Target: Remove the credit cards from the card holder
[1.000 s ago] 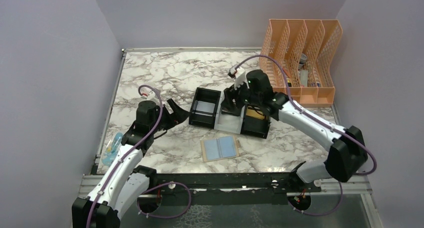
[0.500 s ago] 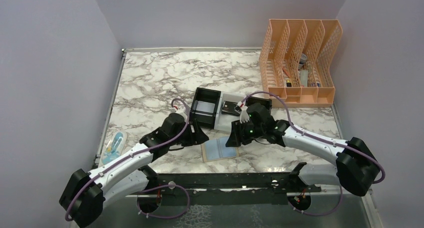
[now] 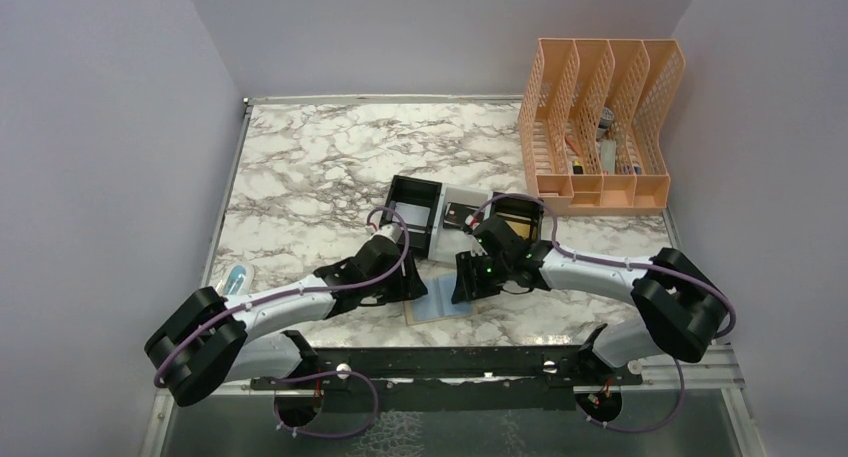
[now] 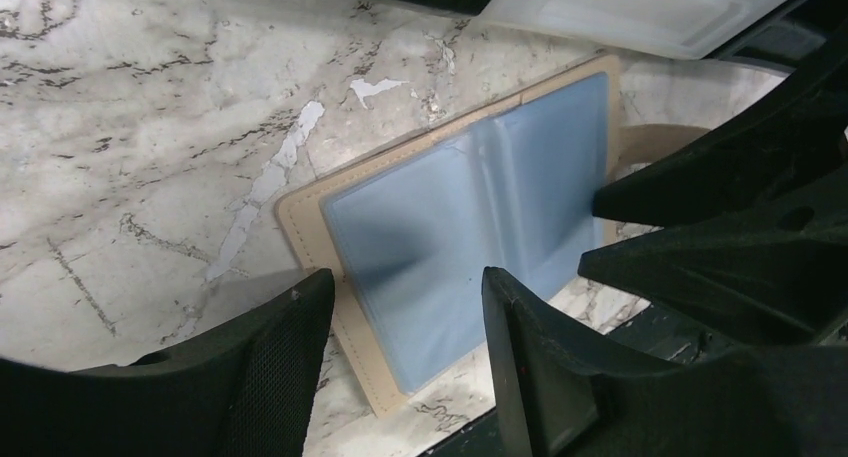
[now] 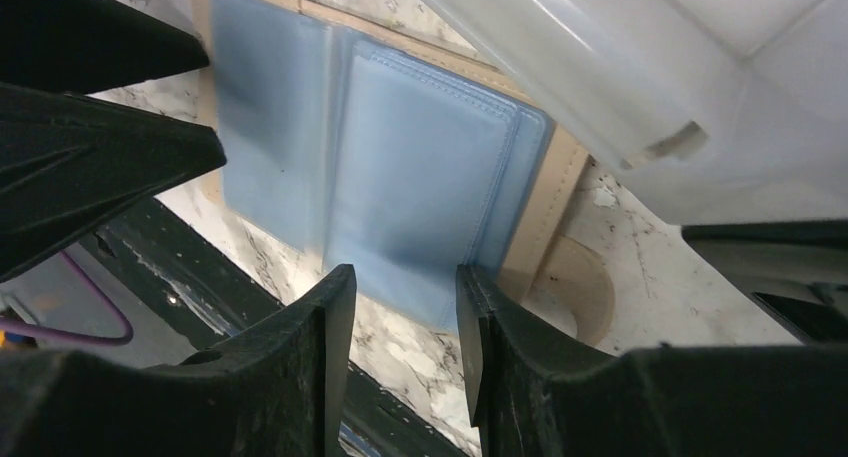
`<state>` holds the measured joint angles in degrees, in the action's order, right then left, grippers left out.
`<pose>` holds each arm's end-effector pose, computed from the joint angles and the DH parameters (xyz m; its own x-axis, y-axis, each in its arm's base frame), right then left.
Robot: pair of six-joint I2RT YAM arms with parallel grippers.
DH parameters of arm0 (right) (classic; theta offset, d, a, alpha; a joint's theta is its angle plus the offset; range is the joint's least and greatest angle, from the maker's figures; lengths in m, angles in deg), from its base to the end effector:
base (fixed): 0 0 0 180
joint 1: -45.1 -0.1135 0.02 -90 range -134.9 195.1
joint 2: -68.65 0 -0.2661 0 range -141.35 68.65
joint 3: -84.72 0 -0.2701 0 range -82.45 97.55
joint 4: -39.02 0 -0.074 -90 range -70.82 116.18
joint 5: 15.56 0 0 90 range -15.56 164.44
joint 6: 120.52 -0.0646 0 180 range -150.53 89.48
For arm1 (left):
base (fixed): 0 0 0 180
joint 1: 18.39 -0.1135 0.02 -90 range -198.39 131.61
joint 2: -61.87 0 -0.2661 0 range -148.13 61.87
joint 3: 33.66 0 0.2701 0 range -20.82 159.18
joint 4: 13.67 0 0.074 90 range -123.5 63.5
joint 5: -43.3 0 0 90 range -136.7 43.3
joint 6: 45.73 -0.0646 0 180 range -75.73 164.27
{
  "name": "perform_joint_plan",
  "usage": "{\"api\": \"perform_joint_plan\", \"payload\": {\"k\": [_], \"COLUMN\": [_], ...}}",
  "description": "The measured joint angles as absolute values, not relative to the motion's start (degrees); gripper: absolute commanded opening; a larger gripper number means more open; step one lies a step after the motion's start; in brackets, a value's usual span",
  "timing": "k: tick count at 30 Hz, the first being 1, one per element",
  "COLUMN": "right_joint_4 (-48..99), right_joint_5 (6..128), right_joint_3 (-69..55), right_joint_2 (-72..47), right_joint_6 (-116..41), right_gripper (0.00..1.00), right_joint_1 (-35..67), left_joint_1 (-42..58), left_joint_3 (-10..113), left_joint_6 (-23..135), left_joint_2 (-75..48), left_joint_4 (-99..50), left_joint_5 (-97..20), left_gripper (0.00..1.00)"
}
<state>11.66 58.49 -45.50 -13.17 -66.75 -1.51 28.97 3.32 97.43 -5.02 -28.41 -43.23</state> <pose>0.1797 0.2159 0.1164 -0.9467 -0.1743 -0.2708 -0.2917 0.8205 0.4917 0.1653 -0.1852 0.1262 -0.8964 -0.2058 -0.3925 0.0768 0.8002 -0.5949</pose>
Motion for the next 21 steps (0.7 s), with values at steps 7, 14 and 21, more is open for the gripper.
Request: {"api": "perform_joint_plan", "payload": {"k": [7,14,21], "right_joint_4": [13.6,19.4,15.5], "right_joint_5": [58.4,56.2,58.8], "right_joint_3": [-44.7,-46.8,-46.0], "right_joint_2": [-15.3,-15.8,-12.7], "right_joint_6": [-68.9,-71.8,-71.1], "right_gripper": [0.39,0.39,0.53], "right_joint_1": [-2.6,-2.6,-2.9], "left_joint_1": [30.5,31.7,32.6], "left_joint_3": [3.4,3.4,4.0], "left_joint_6": [98.1,98.9,98.1], "left_joint_2": [-8.6,-10.6,-8.3], "left_joint_4": [-24.1,-21.0,-25.9], "left_joint_5": [-44.8,-46.8,-49.5], "left_gripper": [0.46,0.38,0.47]}}
